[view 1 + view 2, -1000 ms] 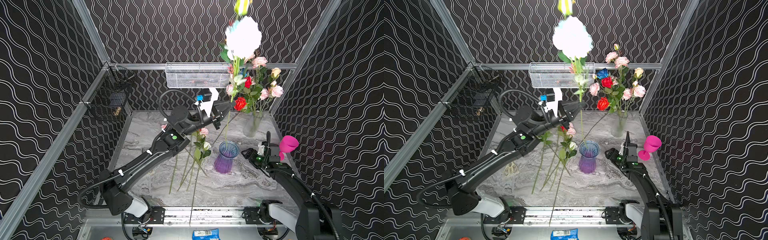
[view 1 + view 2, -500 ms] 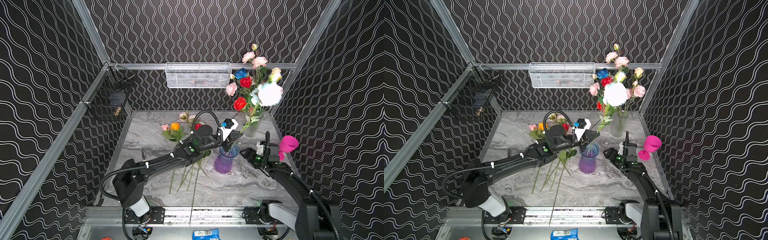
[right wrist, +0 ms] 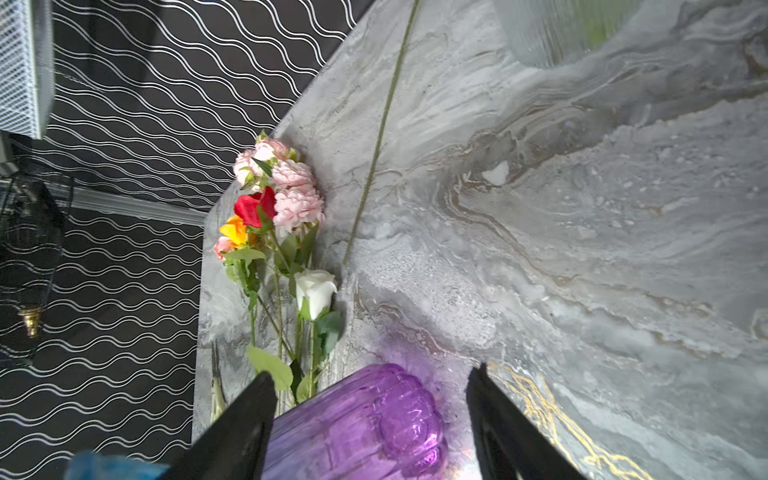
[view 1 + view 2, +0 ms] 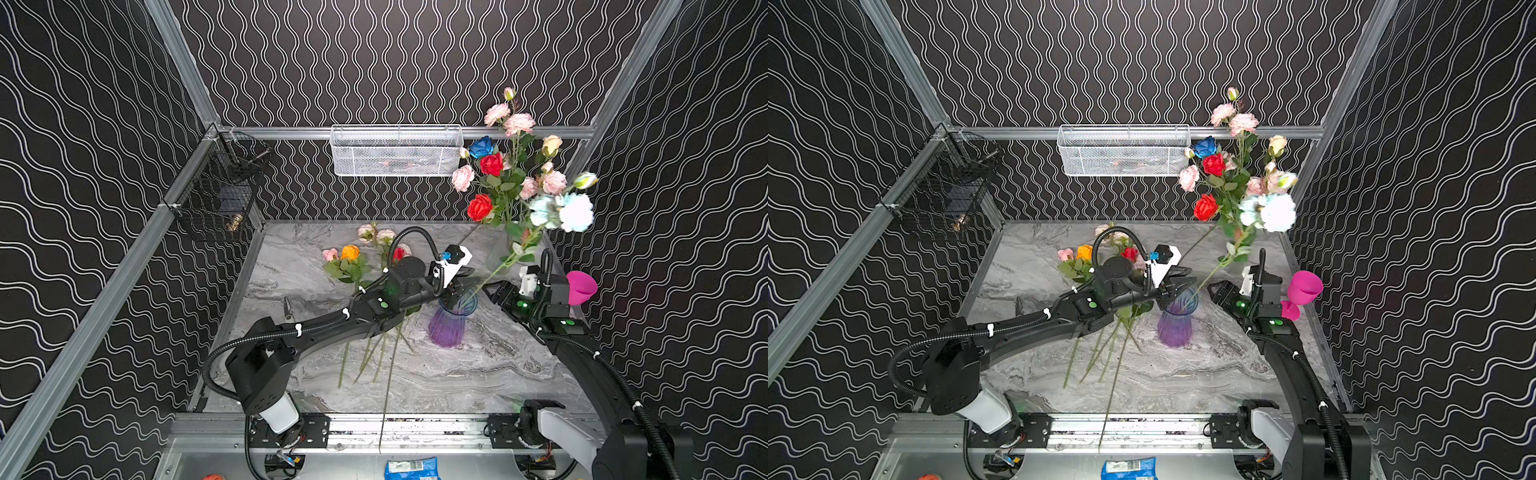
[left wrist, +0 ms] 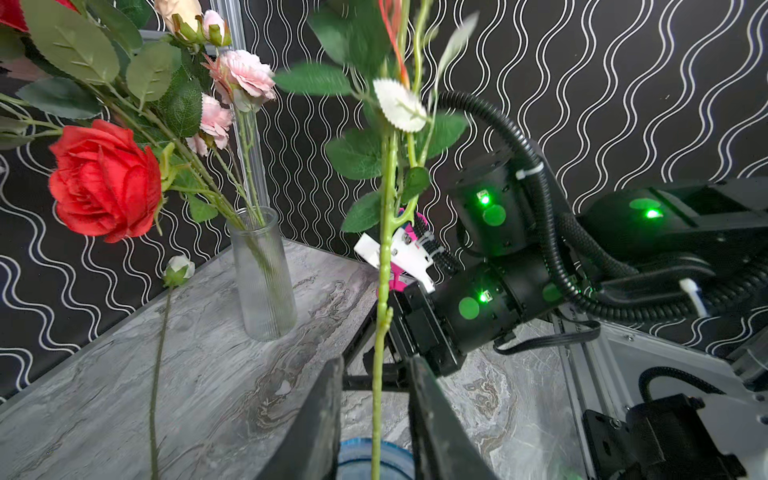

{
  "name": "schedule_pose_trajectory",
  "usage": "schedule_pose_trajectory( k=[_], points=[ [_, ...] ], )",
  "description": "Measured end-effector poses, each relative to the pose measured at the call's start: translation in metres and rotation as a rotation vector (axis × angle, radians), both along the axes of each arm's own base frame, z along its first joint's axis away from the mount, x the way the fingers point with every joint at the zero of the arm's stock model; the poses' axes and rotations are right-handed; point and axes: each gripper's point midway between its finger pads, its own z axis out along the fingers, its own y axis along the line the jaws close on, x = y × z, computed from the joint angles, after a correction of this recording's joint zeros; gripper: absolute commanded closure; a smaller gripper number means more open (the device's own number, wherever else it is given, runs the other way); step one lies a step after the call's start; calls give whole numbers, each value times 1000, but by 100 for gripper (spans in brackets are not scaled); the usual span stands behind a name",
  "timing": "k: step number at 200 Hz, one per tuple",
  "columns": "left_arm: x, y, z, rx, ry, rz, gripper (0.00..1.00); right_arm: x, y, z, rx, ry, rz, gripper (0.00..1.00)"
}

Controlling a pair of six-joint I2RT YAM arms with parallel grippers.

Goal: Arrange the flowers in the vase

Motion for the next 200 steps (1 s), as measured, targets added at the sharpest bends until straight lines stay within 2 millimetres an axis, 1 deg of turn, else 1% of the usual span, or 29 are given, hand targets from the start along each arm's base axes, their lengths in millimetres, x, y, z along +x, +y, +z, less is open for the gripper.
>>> schedule_pose_trajectory(
  k=[37, 61, 86, 97, 110, 120, 132, 142, 156, 167, 174, 183, 191, 194, 200],
  points=[
    [-3, 8, 1, -2, -2, 13, 68, 0, 9, 7, -7, -10, 31, 26],
    [-4, 11, 3, -7, -6, 19, 68, -2, 12, 8, -9, -5, 41, 26],
    [-7, 26, 4, -13, -7, 57, 68, -1, 11, 14, -23, -14, 32, 26],
    [-6, 39, 6, -25, -5, 96, 66, -1, 10, 15, -31, -18, 29, 26],
    [0, 61, 8, -38, -1, 163, 61, -3, 9, 15, -38, -18, 25, 26],
    [9, 84, 9, -50, 11, 235, 59, -3, 7, 15, -47, -19, 18, 26],
    [23, 116, 11, -77, 33, 339, 54, -4, 6, 14, -55, -19, 18, 26],
    [37, 146, 8, -95, 63, 442, 48, -4, 6, 13, -63, -17, 20, 25],
    [59, 190, -7, -103, 139, 607, 44, -4, 5, 10, -65, -9, 18, 25],
    [82, 226, -28, -88, 219, 754, 44, -6, 5, 5, -67, 2, 16, 25],
    [97, 248, -49, -61, 290, 847, 44, -7, 5, 1, -68, 10, 16, 25],
    [113, 271, -78, -16, 381, 944, 46, -9, 5, -5, -68, 23, 16, 25],
    [125, 285, -104, 32, 452, 1006, 48, -11, 4, -10, -67, 36, 16, 25],
    [129, 290, -117, 60, 484, 1031, 48, -12, 5, -11, -67, 39, 16, 25],
    [135, 293, -135, 102, 532, 1051, 49, -13, 5, -13, -64, 44, 17, 25]
  ],
)
